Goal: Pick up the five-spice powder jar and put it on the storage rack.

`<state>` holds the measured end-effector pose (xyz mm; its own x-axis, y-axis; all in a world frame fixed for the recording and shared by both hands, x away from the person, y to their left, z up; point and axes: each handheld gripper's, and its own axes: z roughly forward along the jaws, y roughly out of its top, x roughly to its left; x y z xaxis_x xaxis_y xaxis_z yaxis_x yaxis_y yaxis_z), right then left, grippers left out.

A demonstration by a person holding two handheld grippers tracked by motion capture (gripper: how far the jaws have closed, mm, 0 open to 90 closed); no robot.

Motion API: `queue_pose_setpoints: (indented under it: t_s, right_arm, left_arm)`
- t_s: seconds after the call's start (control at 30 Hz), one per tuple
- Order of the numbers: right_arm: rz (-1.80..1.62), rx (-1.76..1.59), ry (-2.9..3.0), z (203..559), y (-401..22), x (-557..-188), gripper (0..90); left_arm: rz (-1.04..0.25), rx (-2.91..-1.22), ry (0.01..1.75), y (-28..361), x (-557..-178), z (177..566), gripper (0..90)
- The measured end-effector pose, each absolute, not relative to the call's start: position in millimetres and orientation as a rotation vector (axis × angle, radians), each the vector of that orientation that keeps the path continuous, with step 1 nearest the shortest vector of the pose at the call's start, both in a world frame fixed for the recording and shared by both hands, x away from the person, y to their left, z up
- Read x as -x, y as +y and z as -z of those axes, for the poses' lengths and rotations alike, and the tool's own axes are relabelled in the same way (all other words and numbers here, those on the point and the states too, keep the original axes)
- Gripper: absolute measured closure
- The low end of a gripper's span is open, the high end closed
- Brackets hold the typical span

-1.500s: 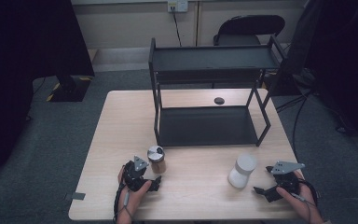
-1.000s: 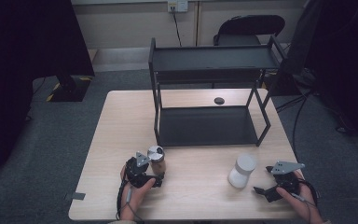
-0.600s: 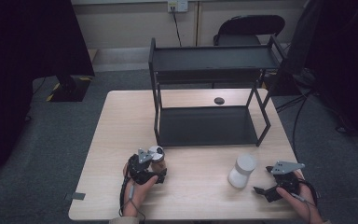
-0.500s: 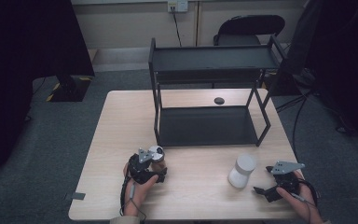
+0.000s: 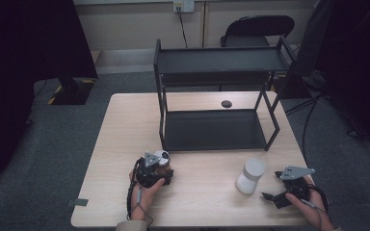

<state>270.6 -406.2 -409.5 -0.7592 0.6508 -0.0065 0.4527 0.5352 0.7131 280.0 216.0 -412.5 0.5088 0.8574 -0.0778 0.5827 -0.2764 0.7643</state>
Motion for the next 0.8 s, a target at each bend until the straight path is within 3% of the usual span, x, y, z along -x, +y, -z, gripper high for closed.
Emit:
queue_pose_setpoints:
  t_s: [0.13, 0.8]
  right_arm:
    - [-1.046, -0.924, 2.504, 409, -406, -270, 0.0]
    - [-1.046, -0.924, 2.504, 409, -406, -270, 0.0]
  left_arm:
    - [-0.477, -1.998, 1.157, 213, -280, 412, 28.6]
    - [-0.474, -2.029, 1.153, 207, -282, 401, 29.8]
